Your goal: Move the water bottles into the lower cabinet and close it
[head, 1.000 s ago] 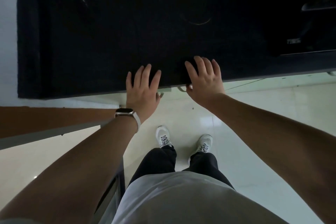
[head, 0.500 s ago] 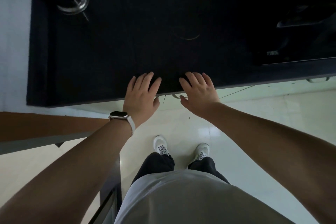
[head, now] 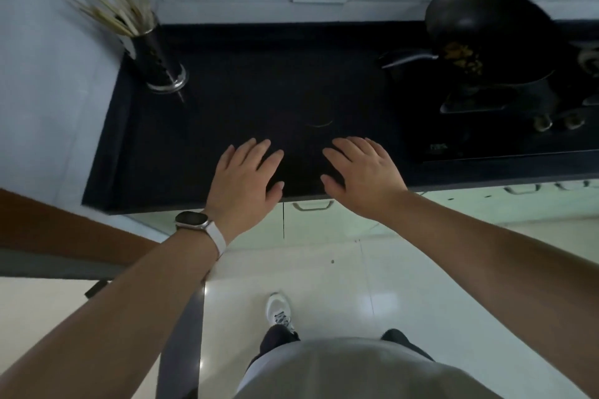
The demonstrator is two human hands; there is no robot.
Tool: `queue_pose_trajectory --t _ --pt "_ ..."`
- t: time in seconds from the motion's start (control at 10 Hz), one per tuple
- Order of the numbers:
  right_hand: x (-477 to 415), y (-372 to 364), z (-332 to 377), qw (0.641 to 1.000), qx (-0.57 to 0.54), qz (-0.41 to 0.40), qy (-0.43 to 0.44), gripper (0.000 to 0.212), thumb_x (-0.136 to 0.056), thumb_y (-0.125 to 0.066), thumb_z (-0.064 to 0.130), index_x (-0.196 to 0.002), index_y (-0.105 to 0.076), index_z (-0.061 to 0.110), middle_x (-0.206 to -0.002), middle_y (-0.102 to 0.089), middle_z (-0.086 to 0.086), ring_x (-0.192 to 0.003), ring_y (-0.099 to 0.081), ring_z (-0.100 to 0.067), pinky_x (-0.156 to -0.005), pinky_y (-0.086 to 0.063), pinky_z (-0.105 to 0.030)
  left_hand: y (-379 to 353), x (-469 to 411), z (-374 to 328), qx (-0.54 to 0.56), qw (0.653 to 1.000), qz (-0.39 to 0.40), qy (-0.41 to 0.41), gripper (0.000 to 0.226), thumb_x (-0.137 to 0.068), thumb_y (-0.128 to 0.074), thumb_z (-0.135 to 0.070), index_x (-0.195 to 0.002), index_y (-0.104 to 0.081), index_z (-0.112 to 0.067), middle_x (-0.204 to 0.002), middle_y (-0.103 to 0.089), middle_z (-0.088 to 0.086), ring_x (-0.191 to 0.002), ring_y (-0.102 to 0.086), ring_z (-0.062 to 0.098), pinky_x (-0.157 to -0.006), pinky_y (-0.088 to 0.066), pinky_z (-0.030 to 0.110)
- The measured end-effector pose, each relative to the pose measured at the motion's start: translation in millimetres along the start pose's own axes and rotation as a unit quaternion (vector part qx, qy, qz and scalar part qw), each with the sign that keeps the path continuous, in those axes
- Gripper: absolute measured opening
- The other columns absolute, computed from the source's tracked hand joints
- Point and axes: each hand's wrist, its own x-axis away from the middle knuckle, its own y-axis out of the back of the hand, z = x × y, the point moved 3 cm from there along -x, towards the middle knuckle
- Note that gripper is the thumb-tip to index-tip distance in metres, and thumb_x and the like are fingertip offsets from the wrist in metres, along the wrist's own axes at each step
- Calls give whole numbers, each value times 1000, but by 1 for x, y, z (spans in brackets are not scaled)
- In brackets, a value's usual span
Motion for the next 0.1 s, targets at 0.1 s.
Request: queue_pose_trajectory --t 0.1 --pt "12 25 -14 999 -12 -44 26 58 -93 -34 52 -131 -59 16 -134 -59 -8 -125 -53 -31 -108 -40 -49 18 5 -25 -14 999 -33 12 52 -94 -58 -40 -142 -53 -20 -148 -50 9 -141 -40 32 -115 -28 54"
